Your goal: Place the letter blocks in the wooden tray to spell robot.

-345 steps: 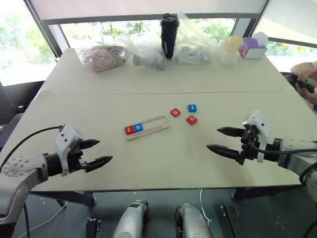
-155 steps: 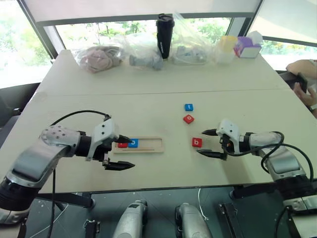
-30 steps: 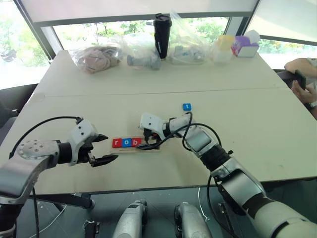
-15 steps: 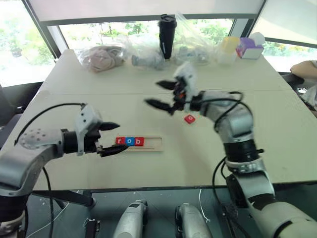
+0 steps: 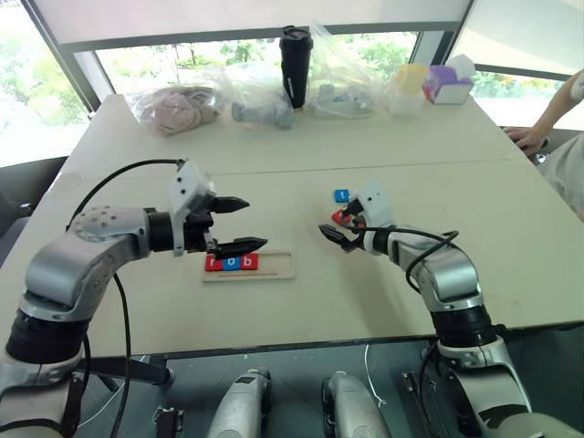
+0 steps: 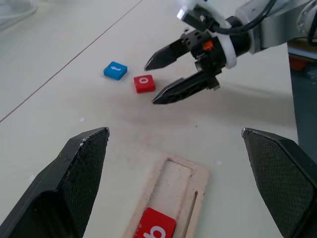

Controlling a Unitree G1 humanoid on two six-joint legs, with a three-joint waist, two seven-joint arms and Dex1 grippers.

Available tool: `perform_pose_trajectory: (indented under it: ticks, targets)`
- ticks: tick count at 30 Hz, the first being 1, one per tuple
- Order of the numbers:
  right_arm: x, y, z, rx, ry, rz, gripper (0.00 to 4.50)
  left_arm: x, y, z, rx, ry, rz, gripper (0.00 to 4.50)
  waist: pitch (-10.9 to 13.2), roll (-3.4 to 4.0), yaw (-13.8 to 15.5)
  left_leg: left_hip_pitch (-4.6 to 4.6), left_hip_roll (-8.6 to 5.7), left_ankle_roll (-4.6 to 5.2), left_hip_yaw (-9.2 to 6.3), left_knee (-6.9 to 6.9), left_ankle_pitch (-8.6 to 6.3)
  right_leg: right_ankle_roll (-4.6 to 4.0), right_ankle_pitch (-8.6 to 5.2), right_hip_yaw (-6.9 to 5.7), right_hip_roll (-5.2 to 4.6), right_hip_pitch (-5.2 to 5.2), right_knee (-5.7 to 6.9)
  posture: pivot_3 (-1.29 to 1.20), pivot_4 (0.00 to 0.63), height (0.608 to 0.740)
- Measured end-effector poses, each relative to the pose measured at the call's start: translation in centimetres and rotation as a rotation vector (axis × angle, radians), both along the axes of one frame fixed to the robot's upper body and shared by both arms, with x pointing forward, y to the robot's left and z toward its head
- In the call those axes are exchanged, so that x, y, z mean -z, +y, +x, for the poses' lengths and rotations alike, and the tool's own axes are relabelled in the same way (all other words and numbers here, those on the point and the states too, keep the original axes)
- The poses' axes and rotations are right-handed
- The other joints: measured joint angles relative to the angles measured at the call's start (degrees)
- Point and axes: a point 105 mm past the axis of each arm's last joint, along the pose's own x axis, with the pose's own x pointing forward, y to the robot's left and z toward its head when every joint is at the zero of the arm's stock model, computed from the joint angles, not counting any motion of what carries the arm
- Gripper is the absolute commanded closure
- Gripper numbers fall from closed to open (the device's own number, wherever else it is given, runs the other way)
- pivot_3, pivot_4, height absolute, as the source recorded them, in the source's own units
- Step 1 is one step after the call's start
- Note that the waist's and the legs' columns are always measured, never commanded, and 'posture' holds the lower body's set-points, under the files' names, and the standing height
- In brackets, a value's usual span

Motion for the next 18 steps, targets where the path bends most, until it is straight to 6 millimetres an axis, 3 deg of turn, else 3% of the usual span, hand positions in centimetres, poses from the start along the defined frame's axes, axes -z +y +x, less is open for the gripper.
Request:
perform_pose_trajectory:
  ticks: [10,13,17,18]
  targets:
    - [1.6,-2.2,1.7,0.018,0.04,-0.044,0.06,1.0,0.0,0.0,-0.008,0.014,0.011,0.0,0.0,-0.02,0.1,0.02,0.0,0.0,-0.02,0.01,0.0,0.01,0.0,0.0,0.01,0.05,-0.01,0.0,0.15,0.74]
    - [1.6,-2.0,2.2,0.008,0.052,-0.01,0.91,1.2,0.0,0.0,-0.01,0.017,0.015,0.0,0.0,-0.02,0.0,0.05,0.01,0.0,-0.03,0.01,0.0,0.01,0.0,0.0,0.03,0.08,-0.01,0.0,0.15,0.74]
    - [1.6,-2.5,2.7,0.023,0.051,0.003,2.99,1.3,0.0,0.0,-0.015,0.014,0.014,0.0,0.0,-0.02,0.0,0.07,0.02,0.0,-0.05,0.01,0.0,0.01,0.0,-0.01,0.04,0.1,-0.01,0.0,0.15,0.74]
    - [1.6,-2.4,2.7,0.019,0.05,0.005,3.34,1.3,0.0,0.0,-0.015,0.013,0.014,0.0,0.0,-0.02,-0.1,0.07,0.02,0.0,-0.05,0.01,0.0,0.01,0.0,0.0,0.04,0.1,-0.01,0.0,0.15,0.74]
